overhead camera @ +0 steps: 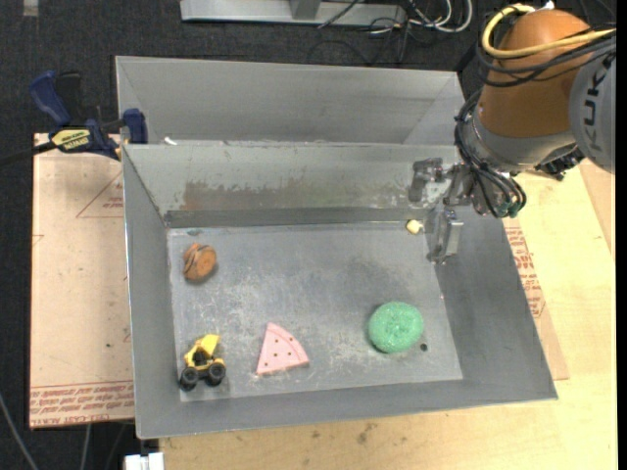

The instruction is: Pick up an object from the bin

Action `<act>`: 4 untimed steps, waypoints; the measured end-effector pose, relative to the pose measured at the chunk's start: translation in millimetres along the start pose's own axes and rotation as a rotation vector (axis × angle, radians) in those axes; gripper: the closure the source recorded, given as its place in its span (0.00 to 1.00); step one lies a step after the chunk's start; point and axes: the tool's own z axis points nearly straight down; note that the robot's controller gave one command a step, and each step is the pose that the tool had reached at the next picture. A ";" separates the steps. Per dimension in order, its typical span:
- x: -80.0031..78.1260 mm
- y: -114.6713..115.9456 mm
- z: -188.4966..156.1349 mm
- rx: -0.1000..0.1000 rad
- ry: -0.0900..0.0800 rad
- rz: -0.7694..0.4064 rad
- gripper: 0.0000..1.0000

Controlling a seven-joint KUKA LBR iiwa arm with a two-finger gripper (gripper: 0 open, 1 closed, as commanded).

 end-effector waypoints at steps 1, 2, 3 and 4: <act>-1.1 0.4 -5.4 0.001 -0.008 -0.002 0.00; 27.6 -1.2 50.6 0.002 -0.009 -0.117 0.00; 85.9 -1.8 57.8 0.001 -0.004 -0.343 0.00; 91.4 26.2 85.2 0.001 -0.007 -0.332 0.00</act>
Offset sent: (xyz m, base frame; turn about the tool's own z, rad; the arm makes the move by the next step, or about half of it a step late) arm -0.0782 -0.0049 -0.1466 -0.3124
